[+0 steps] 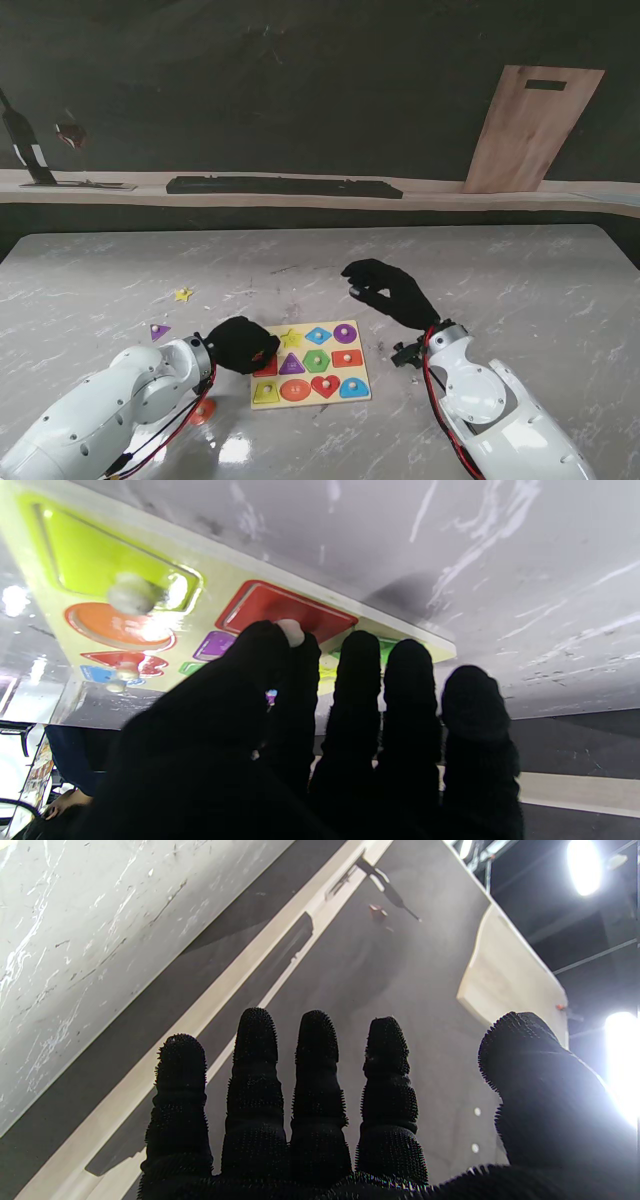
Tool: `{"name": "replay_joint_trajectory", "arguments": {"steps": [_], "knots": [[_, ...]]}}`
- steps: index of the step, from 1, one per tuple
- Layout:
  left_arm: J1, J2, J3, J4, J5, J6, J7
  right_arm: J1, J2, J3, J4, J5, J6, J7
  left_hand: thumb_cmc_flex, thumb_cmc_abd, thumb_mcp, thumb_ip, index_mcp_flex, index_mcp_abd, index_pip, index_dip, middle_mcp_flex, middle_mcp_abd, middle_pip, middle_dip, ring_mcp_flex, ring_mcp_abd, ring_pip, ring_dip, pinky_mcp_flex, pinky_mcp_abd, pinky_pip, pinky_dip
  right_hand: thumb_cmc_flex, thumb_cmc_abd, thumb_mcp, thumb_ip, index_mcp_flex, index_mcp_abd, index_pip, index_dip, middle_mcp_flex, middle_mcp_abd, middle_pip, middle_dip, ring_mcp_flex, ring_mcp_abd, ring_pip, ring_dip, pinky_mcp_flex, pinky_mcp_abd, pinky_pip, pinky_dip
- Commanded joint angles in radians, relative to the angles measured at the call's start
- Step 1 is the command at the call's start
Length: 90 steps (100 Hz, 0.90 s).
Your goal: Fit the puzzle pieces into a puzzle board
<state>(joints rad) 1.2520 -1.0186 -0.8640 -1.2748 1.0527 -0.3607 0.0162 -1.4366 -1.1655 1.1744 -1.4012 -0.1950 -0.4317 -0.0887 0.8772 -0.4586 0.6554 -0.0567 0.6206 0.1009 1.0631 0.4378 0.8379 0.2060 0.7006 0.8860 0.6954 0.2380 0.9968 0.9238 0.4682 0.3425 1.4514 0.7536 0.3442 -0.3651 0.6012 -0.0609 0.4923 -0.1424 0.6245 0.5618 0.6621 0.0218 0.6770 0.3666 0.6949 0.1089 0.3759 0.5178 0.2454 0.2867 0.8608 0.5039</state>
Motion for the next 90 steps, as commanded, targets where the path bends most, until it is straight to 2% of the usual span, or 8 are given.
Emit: {"name": "replay_joint_trajectory", "arguments": {"steps": [1, 10, 19, 42, 56, 73, 87, 90], "knots": [[0.003, 0.007, 0.006, 0.011, 0.005, 0.008, -0.009, -0.006, -0.004, -0.003, -0.001, 0.001, -0.001, 0.002, 0.034, -0.066, 0.048, -0.035, -0.004, -0.012, 0.015, -0.013, 0.014, -0.002, -0.014, 0.023, 0.009, -0.031, -0.003, -0.012, 0.002, -0.025, 0.027, -0.018, 0.007, 0.018, -0.021, 0.023, 0.031, -0.030, -0.022, 0.010, 0.026, -0.003, -0.002, 0.004, 0.019, 0.006, 0.015, 0.006, -0.007, 0.010, 0.020, 0.009], [0.006, 0.007, 0.001, 0.006, 0.009, 0.009, -0.004, -0.006, -0.004, -0.003, 0.000, 0.003, -0.002, 0.004, 0.007, -0.085, 0.040, -0.038, -0.043, 0.001, -0.001, -0.010, -0.026, 0.000, -0.013, 0.039, -0.012, -0.035, -0.007, -0.010, -0.013, -0.033, 0.020, -0.022, 0.007, 0.018, -0.022, 0.023, 0.032, -0.029, -0.022, 0.010, 0.026, -0.004, -0.001, 0.005, 0.019, 0.006, 0.015, 0.006, -0.008, 0.009, 0.019, 0.009], [0.012, 0.008, -0.007, -0.005, 0.017, 0.006, -0.006, -0.005, -0.004, -0.003, 0.000, 0.004, -0.003, 0.004, -0.021, -0.105, 0.021, -0.044, -0.076, 0.017, -0.048, 0.003, -0.076, 0.001, 0.016, 0.010, -0.027, -0.036, -0.014, -0.006, -0.025, -0.036, 0.013, -0.021, 0.008, 0.019, -0.022, 0.023, 0.033, -0.029, -0.022, 0.010, 0.027, -0.003, -0.001, 0.005, 0.019, 0.006, 0.015, 0.006, -0.007, 0.009, 0.020, 0.009], [0.035, 0.013, -0.039, -0.043, 0.057, 0.004, -0.007, -0.007, -0.005, 0.001, -0.001, 0.005, -0.006, 0.000, -0.091, -0.072, 0.041, -0.029, -0.095, 0.041, -0.155, 0.033, -0.138, -0.001, 0.034, -0.082, -0.039, -0.048, -0.024, -0.002, -0.034, -0.049, 0.006, -0.018, 0.007, 0.019, -0.022, 0.023, 0.032, -0.029, -0.023, 0.010, 0.029, -0.003, 0.000, 0.005, 0.021, 0.006, 0.016, 0.006, -0.006, 0.009, 0.021, 0.009], [0.057, 0.011, -0.065, -0.062, 0.066, 0.007, 0.001, -0.009, -0.005, 0.003, -0.002, 0.005, -0.007, -0.002, -0.123, -0.032, 0.023, -0.032, -0.099, 0.048, -0.181, 0.027, -0.153, 0.000, 0.032, -0.100, -0.041, -0.053, -0.026, -0.002, -0.036, -0.053, 0.005, -0.018, 0.007, 0.019, -0.022, 0.023, 0.033, -0.030, -0.022, 0.010, 0.030, -0.004, 0.000, 0.005, 0.022, 0.006, 0.017, 0.006, -0.006, 0.009, 0.020, 0.009], [0.091, 0.003, -0.101, -0.088, 0.057, 0.034, 0.024, -0.010, -0.005, 0.006, -0.003, 0.005, -0.009, -0.004, -0.122, 0.085, -0.131, -0.030, -0.098, 0.055, -0.218, 0.033, -0.166, 0.010, 0.040, -0.125, -0.046, -0.047, -0.020, 0.003, -0.038, -0.052, 0.005, -0.015, 0.007, 0.019, -0.022, 0.023, 0.033, -0.030, -0.022, 0.010, 0.030, -0.003, -0.001, 0.005, 0.021, 0.006, 0.017, 0.006, -0.006, 0.009, 0.020, 0.009], [0.132, -0.006, -0.143, -0.124, 0.051, 0.074, 0.048, -0.012, -0.005, 0.008, -0.004, 0.005, -0.012, -0.005, -0.109, 0.111, -0.164, -0.029, -0.099, 0.058, -0.223, 0.033, -0.170, 0.015, 0.037, -0.128, -0.049, -0.040, -0.018, 0.003, -0.041, -0.050, 0.004, -0.013, 0.008, 0.018, -0.022, 0.023, 0.030, -0.031, -0.024, 0.009, 0.030, -0.003, -0.001, 0.005, 0.022, 0.006, 0.017, 0.006, -0.006, 0.009, 0.020, 0.009], [0.141, -0.007, -0.155, -0.134, 0.053, 0.081, 0.053, -0.012, -0.005, 0.009, -0.004, 0.005, -0.013, -0.005, -0.085, 0.122, -0.205, -0.027, -0.100, 0.057, -0.222, 0.032, -0.170, 0.017, 0.035, -0.130, -0.051, -0.039, -0.018, 0.002, -0.042, -0.049, 0.003, -0.010, 0.007, 0.019, -0.022, 0.023, 0.033, -0.029, -0.023, 0.010, 0.031, -0.004, -0.001, 0.005, 0.022, 0.007, 0.017, 0.006, -0.006, 0.009, 0.021, 0.009]]}}
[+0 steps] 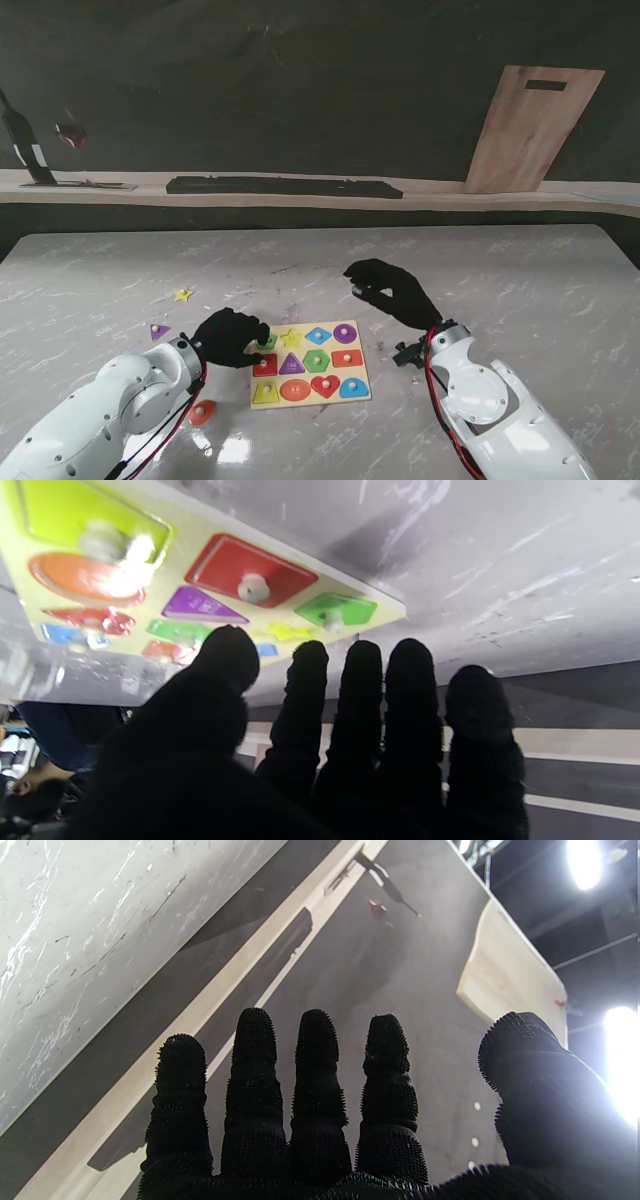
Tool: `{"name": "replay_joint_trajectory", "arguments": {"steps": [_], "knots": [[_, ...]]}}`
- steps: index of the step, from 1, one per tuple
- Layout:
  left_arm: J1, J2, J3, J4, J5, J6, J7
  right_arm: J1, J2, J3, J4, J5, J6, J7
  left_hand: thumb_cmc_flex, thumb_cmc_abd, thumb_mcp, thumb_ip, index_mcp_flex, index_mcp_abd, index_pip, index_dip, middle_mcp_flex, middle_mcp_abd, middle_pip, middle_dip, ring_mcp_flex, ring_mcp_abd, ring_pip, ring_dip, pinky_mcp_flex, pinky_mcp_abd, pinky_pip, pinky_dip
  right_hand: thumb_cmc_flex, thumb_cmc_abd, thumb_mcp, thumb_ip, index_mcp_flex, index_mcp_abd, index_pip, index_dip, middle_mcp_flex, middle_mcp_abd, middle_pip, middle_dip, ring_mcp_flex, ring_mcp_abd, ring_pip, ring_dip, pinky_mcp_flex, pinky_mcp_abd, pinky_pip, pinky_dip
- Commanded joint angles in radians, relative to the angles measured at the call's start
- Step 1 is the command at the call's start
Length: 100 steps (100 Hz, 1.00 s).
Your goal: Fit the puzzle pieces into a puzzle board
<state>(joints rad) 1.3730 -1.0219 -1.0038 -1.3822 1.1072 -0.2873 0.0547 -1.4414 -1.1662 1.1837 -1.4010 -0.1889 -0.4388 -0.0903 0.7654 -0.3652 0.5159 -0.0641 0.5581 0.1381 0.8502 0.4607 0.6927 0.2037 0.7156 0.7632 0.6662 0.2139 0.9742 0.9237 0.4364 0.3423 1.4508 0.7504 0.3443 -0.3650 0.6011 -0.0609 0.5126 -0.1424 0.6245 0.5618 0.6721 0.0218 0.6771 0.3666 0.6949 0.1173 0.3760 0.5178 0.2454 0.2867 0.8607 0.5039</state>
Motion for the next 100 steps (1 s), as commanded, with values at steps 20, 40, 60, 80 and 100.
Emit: {"name": "replay_joint_trajectory", "arguments": {"steps": [20, 40, 60, 80, 100], "knots": [[0.079, -0.006, -0.086, -0.084, 0.037, 0.041, 0.048, -0.010, -0.004, 0.001, -0.006, 0.002, -0.009, -0.002, 0.043, 0.025, -0.073, -0.014, -0.039, 0.019, -0.007, 0.008, -0.031, 0.022, 0.015, -0.010, -0.027, -0.014, 0.001, 0.001, -0.017, -0.048, -0.001, -0.006, 0.007, 0.018, -0.023, 0.023, 0.012, -0.030, -0.023, 0.010, 0.021, -0.003, -0.001, 0.005, 0.021, -0.001, 0.017, 0.006, -0.005, 0.009, 0.021, 0.009], [0.138, -0.003, -0.163, -0.133, 0.099, 0.075, 0.064, -0.010, -0.004, 0.002, -0.006, 0.006, -0.013, 0.000, 0.044, 0.035, -0.080, -0.009, -0.036, 0.018, -0.024, -0.003, -0.039, 0.025, -0.014, -0.029, -0.038, -0.006, -0.017, -0.006, -0.033, -0.044, -0.015, -0.007, 0.007, 0.019, -0.023, 0.023, 0.014, -0.029, -0.022, 0.010, 0.021, -0.003, -0.001, 0.005, 0.024, -0.001, 0.017, 0.007, -0.006, 0.010, 0.021, 0.008], [0.205, -0.003, -0.243, -0.172, 0.146, 0.097, 0.099, -0.003, -0.003, -0.008, -0.001, 0.008, -0.001, 0.008, 0.038, 0.103, -0.191, 0.011, -0.020, 0.028, -0.050, 0.011, -0.037, 0.038, -0.029, -0.043, -0.044, 0.007, -0.033, -0.007, -0.048, -0.033, -0.029, 0.003, 0.008, 0.018, -0.023, 0.023, 0.013, -0.029, -0.022, 0.010, 0.021, -0.003, -0.001, 0.005, 0.023, -0.002, 0.019, 0.008, -0.005, 0.010, 0.022, 0.008], [0.246, -0.001, -0.314, -0.170, 0.152, 0.083, 0.095, 0.005, -0.003, -0.021, 0.000, -0.008, 0.011, 0.006, 0.043, 0.212, -0.350, 0.034, -0.005, 0.037, -0.110, 0.037, -0.043, 0.053, -0.058, -0.050, -0.059, 0.025, -0.051, 0.000, -0.067, -0.024, -0.044, 0.024, 0.007, 0.019, -0.023, 0.023, 0.012, -0.030, -0.022, 0.010, 0.020, -0.003, -0.001, 0.005, 0.021, -0.001, 0.020, 0.009, -0.006, 0.009, 0.022, 0.008], [0.256, -0.001, -0.368, -0.130, 0.134, 0.105, 0.071, 0.011, -0.004, -0.036, 0.001, -0.030, 0.035, -0.002, 0.110, 0.248, -0.478, 0.040, -0.007, 0.058, -0.223, -0.002, -0.072, 0.068, -0.116, -0.082, -0.071, 0.036, -0.061, 0.003, -0.078, -0.019, -0.052, 0.038, 0.007, 0.019, -0.022, 0.023, 0.010, -0.030, -0.023, 0.010, 0.020, -0.004, 0.000, 0.005, 0.022, 0.000, 0.021, 0.009, -0.006, 0.009, 0.022, 0.008]]}}
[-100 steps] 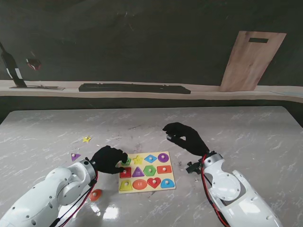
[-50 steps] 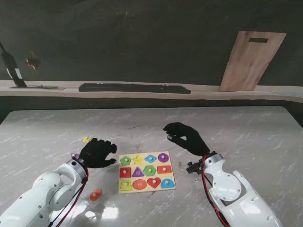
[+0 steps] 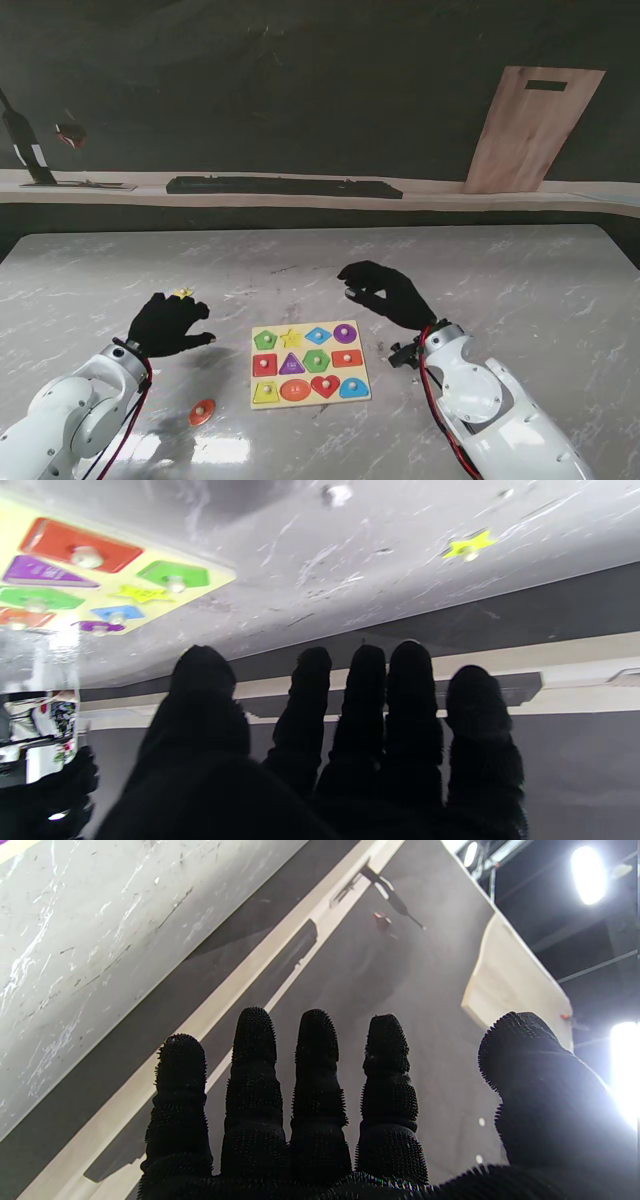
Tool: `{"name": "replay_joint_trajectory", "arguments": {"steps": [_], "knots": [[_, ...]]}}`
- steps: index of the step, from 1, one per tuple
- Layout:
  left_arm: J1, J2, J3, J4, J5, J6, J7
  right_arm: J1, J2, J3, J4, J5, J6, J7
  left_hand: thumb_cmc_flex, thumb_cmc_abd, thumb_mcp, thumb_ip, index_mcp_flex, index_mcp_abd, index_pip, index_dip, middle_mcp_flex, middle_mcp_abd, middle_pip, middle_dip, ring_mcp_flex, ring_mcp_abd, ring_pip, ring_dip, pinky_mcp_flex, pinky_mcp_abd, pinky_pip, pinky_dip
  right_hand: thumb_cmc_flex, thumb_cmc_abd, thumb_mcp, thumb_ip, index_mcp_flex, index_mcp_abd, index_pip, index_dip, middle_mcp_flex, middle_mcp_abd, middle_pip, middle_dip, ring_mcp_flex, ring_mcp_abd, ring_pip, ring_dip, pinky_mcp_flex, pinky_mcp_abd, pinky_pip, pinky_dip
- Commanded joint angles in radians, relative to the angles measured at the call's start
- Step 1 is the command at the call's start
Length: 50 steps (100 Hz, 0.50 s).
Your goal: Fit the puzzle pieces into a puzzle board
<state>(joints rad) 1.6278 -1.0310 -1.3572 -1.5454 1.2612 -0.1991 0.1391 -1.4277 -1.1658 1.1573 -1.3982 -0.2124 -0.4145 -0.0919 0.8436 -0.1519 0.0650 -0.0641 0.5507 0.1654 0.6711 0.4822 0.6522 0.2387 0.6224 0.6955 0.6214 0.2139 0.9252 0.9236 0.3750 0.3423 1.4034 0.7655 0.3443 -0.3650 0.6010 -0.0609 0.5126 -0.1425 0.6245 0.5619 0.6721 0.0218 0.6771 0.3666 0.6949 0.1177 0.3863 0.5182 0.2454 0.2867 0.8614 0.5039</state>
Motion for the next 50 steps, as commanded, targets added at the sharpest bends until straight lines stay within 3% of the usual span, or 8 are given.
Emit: {"name": "replay_joint_trajectory", "arguments": {"steps": [1, 32, 50], "knots": [[0.000, 0.008, -0.016, 0.037, -0.023, 0.018, -0.015, -0.002, -0.004, -0.010, -0.002, -0.007, 0.012, -0.001, 0.034, 0.033, -0.027, 0.040, 0.000, 0.031, -0.046, -0.025, -0.033, 0.033, -0.024, -0.015, -0.027, 0.036, -0.012, 0.003, -0.017, -0.019, -0.005, 0.023, 0.007, 0.019, -0.022, 0.023, 0.012, -0.029, -0.022, 0.010, 0.019, -0.003, 0.000, 0.005, 0.021, 0.001, 0.011, 0.009, -0.006, 0.009, 0.021, 0.008], [-0.068, 0.010, -0.038, 0.111, -0.076, 0.054, -0.099, 0.015, -0.004, -0.031, 0.009, -0.014, 0.034, 0.007, 0.050, 0.009, -0.010, 0.048, -0.011, 0.042, -0.080, -0.039, -0.051, 0.041, -0.034, -0.025, -0.030, 0.041, -0.010, 0.007, -0.021, -0.012, -0.005, 0.031, 0.007, 0.019, -0.022, 0.023, 0.011, -0.029, -0.022, 0.010, 0.019, -0.003, 0.001, 0.005, 0.019, 0.000, 0.011, 0.009, -0.008, 0.008, 0.021, 0.008], [-0.121, 0.012, -0.033, 0.161, -0.101, 0.070, -0.134, 0.021, -0.004, -0.038, 0.016, -0.013, 0.041, 0.011, 0.054, -0.008, 0.027, 0.051, 0.012, 0.042, -0.003, 0.012, -0.022, 0.041, 0.007, 0.006, -0.012, 0.046, 0.007, 0.012, -0.005, -0.006, 0.003, 0.040, 0.007, 0.019, -0.022, 0.023, 0.011, -0.029, -0.021, 0.010, 0.019, -0.002, 0.002, 0.005, 0.020, 0.001, 0.012, 0.009, -0.008, 0.009, 0.021, 0.008]]}}
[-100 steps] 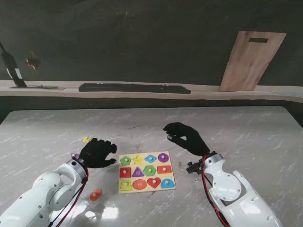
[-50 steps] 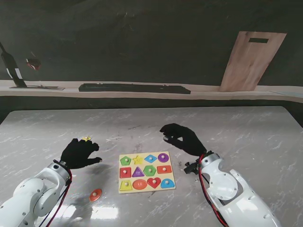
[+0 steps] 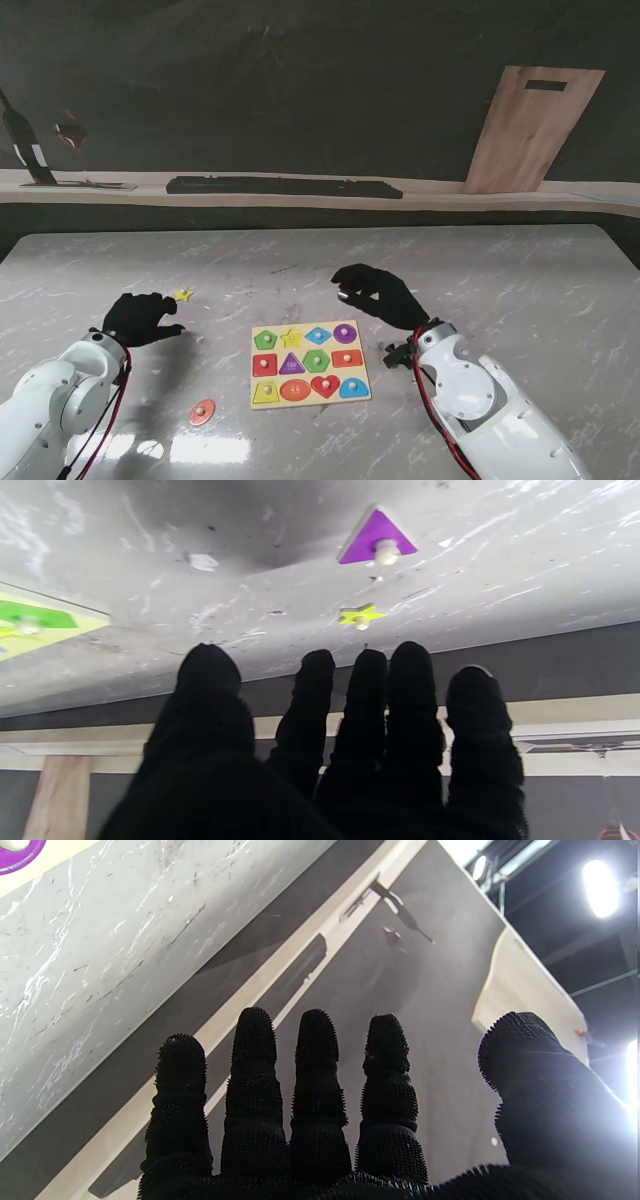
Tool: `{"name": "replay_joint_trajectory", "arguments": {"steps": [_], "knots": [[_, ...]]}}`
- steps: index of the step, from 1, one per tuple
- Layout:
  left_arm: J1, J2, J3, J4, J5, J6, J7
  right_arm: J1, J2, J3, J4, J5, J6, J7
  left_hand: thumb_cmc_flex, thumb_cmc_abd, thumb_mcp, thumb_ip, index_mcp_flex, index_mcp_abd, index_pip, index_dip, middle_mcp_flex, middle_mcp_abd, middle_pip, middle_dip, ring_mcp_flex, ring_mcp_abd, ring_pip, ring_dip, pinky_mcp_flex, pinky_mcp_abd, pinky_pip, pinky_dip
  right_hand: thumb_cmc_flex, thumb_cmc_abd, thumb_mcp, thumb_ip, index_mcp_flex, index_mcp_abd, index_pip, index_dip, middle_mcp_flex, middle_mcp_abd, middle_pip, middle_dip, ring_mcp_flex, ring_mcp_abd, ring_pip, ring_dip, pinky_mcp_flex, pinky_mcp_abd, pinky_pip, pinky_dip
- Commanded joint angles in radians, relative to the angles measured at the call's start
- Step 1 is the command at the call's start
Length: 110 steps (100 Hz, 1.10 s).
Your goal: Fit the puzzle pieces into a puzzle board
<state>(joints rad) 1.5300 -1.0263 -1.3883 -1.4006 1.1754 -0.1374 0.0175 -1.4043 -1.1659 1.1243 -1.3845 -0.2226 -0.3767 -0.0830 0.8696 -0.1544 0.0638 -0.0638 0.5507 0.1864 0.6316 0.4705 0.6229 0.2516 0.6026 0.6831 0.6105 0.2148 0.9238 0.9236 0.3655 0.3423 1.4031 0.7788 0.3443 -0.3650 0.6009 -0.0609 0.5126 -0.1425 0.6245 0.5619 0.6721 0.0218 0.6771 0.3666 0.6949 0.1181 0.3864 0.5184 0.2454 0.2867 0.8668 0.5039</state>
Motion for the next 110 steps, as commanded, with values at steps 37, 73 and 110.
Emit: {"name": "replay_joint_trajectory", "arguments": {"steps": [37, 73, 110], "knots": [[-0.106, 0.014, 0.026, 0.087, -0.056, 0.063, -0.107, 0.008, -0.003, -0.016, 0.014, -0.007, 0.015, 0.008, 0.079, -0.156, 0.296, 0.032, 0.005, 0.023, 0.013, -0.004, -0.005, 0.025, 0.004, 0.013, -0.004, 0.040, 0.002, 0.008, 0.006, -0.009, 0.003, 0.024, 0.006, 0.020, -0.021, 0.023, 0.010, -0.029, -0.021, 0.010, 0.017, -0.002, 0.003, 0.005, 0.018, 0.002, 0.012, 0.009, -0.009, 0.009, 0.016, 0.008], [-0.127, 0.015, 0.041, 0.123, -0.097, 0.090, -0.153, 0.016, -0.003, -0.032, 0.018, -0.011, 0.030, 0.013, 0.105, -0.216, 0.458, 0.015, -0.031, -0.016, -0.038, -0.032, -0.062, 0.006, -0.027, 0.019, -0.029, 0.009, -0.020, 0.005, -0.023, -0.039, -0.012, 0.010, 0.006, 0.021, -0.021, 0.023, 0.010, -0.027, -0.020, 0.010, 0.016, -0.002, 0.004, 0.005, 0.017, 0.000, 0.013, 0.009, -0.009, 0.007, 0.017, 0.008], [-0.117, 0.012, 0.064, 0.166, -0.098, 0.092, -0.076, 0.014, -0.003, -0.030, 0.013, -0.014, 0.036, 0.011, 0.162, -0.243, 0.453, -0.023, -0.019, -0.027, -0.003, -0.024, -0.013, -0.012, -0.027, 0.169, 0.000, -0.012, -0.004, 0.026, -0.002, -0.050, 0.001, 0.009, 0.007, 0.021, -0.022, 0.023, 0.010, -0.027, -0.020, 0.011, 0.015, -0.002, 0.004, 0.005, 0.017, 0.002, 0.015, 0.009, -0.010, 0.008, 0.017, 0.008]]}}
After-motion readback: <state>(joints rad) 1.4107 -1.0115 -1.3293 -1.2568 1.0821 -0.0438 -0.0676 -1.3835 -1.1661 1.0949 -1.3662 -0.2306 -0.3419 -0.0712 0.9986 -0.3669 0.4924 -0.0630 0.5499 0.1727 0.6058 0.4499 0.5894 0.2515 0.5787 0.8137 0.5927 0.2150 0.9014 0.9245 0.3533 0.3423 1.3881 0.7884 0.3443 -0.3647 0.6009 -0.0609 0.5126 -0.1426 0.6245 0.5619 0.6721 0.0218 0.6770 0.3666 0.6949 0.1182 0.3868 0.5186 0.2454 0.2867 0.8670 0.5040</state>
